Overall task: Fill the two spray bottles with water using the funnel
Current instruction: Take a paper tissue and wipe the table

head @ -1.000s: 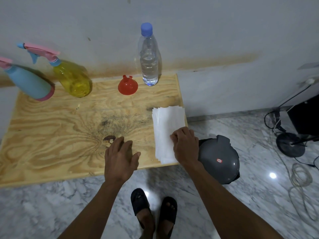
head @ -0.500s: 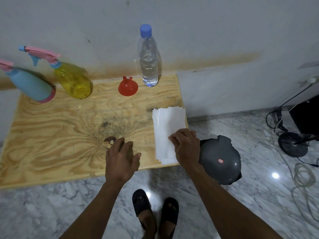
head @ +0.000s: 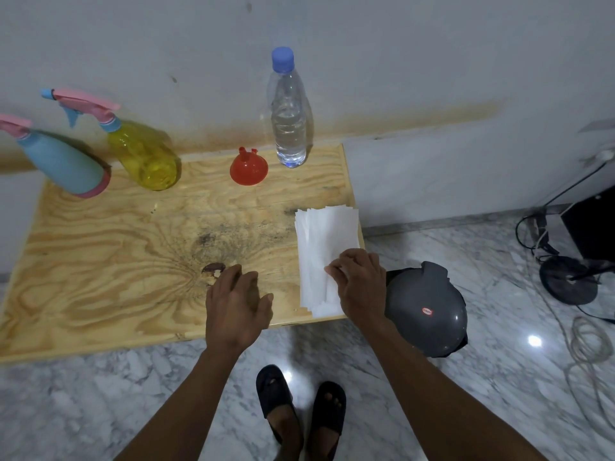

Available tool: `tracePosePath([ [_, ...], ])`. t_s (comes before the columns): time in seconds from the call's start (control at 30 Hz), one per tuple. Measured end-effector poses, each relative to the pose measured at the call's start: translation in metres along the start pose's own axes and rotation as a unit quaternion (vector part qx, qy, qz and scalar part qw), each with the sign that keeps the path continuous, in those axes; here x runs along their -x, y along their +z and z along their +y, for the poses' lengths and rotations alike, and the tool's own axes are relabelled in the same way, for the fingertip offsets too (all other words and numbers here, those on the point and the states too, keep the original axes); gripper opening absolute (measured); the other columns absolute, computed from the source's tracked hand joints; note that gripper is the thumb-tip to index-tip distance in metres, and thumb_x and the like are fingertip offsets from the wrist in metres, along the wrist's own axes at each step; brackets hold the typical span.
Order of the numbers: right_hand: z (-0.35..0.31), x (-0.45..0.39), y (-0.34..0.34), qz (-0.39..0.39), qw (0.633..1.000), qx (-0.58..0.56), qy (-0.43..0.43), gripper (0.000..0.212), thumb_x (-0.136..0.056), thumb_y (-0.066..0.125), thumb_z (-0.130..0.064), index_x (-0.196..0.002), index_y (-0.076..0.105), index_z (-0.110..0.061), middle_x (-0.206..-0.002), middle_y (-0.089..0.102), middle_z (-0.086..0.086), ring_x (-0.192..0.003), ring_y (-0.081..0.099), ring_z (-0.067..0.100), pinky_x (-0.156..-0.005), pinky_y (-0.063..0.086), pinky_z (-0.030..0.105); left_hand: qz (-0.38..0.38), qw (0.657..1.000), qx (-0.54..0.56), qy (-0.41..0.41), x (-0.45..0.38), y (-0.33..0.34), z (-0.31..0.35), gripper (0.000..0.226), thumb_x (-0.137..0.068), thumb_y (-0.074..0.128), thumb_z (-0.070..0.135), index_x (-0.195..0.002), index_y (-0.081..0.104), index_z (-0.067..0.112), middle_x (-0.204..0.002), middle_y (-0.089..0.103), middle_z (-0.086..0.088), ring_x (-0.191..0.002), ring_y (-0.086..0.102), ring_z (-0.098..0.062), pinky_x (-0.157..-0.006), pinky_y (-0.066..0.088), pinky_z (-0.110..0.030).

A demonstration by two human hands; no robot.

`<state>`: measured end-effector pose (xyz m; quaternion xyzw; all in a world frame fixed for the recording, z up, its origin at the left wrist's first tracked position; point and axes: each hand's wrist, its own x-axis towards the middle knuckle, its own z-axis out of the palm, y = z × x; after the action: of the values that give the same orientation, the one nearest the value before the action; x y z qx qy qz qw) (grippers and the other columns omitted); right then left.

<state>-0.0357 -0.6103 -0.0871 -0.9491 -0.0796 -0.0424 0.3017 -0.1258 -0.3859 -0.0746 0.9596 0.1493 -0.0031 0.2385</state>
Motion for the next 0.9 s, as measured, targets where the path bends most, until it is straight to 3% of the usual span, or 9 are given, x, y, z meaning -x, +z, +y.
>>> tracePosePath([
  [0.23,-0.003,-0.005,-0.010,0.008,0.993,-0.110,0.051,0.008,-0.082,0.077,-0.028,-0.084,0.076,-0.021,-0.095,0.069,-0.009,-0.096,0.053,0.020,-0.080,0.048,0.046,-0.003,1.000,0.001,-0.003,0.000,0.000,0.001,0.063,-0.082,0.052,0.058,-0.123,0.066,0.012,-0.139,0.053,-0.015,-0.130,0.049,-0.035,-0.104,0.040,-0.055],
  [0.37,-0.015,-0.011,-0.025,0.005,0.962,-0.236,0.136,0.003,-0.082,0.078,-0.026,-0.082,0.076,-0.024,-0.090,0.067,-0.018,-0.101,0.054,0.014,-0.085,0.045,0.031,-0.003,1.000,-0.001,-0.007,0.000,-0.001,0.002,0.062,-0.082,0.052,0.058,-0.122,0.066,0.012,-0.139,0.053,-0.015,-0.130,0.049,-0.034,-0.105,0.040,-0.055],
  [0.5,-0.027,-0.016,-0.040,0.020,0.928,-0.332,0.171,0.003,-0.082,0.080,-0.021,-0.083,0.077,-0.020,-0.087,0.072,-0.015,-0.086,0.063,-0.001,-0.073,0.044,0.010,-0.007,1.000,0.000,-0.008,0.000,-0.002,0.002,0.063,-0.081,0.051,0.058,-0.122,0.066,0.012,-0.139,0.053,-0.015,-0.130,0.049,-0.035,-0.104,0.041,-0.055],
  [0.57,-0.030,-0.018,-0.045,0.018,0.914,-0.362,0.184,0.001,-0.085,0.077,-0.021,-0.084,0.077,-0.021,-0.085,0.074,-0.014,-0.082,0.066,0.000,-0.070,0.047,0.011,-0.007,1.000,0.000,-0.010,0.000,-0.003,0.002,0.064,-0.081,0.052,0.058,-0.122,0.066,0.012,-0.139,0.054,-0.015,-0.130,0.049,-0.034,-0.104,0.041,-0.055],
  [0.67,-0.027,-0.017,-0.044,-0.007,0.930,-0.328,0.167,0.004,-0.089,0.074,-0.022,-0.086,0.077,-0.021,-0.084,0.074,-0.013,-0.082,0.068,0.007,-0.071,0.052,0.021,-0.008,1.000,0.000,-0.011,-0.001,-0.003,0.003,0.064,-0.080,0.052,0.058,-0.122,0.066,0.012,-0.139,0.054,-0.016,-0.130,0.049,-0.034,-0.104,0.041,-0.055],
  [0.9,-0.019,-0.012,-0.032,-0.053,0.983,-0.168,0.053,0.010,-0.087,0.074,-0.018,-0.082,0.073,-0.009,-0.088,0.070,0.002,-0.084,0.057,0.014,-0.077,0.042,0.029,-0.008,1.000,0.009,-0.022,-0.004,-0.003,0.007,0.065,-0.076,0.050,0.056,-0.120,0.066,0.011,-0.136,0.054,-0.015,-0.128,0.051,-0.035,-0.102,0.042,-0.057],
])
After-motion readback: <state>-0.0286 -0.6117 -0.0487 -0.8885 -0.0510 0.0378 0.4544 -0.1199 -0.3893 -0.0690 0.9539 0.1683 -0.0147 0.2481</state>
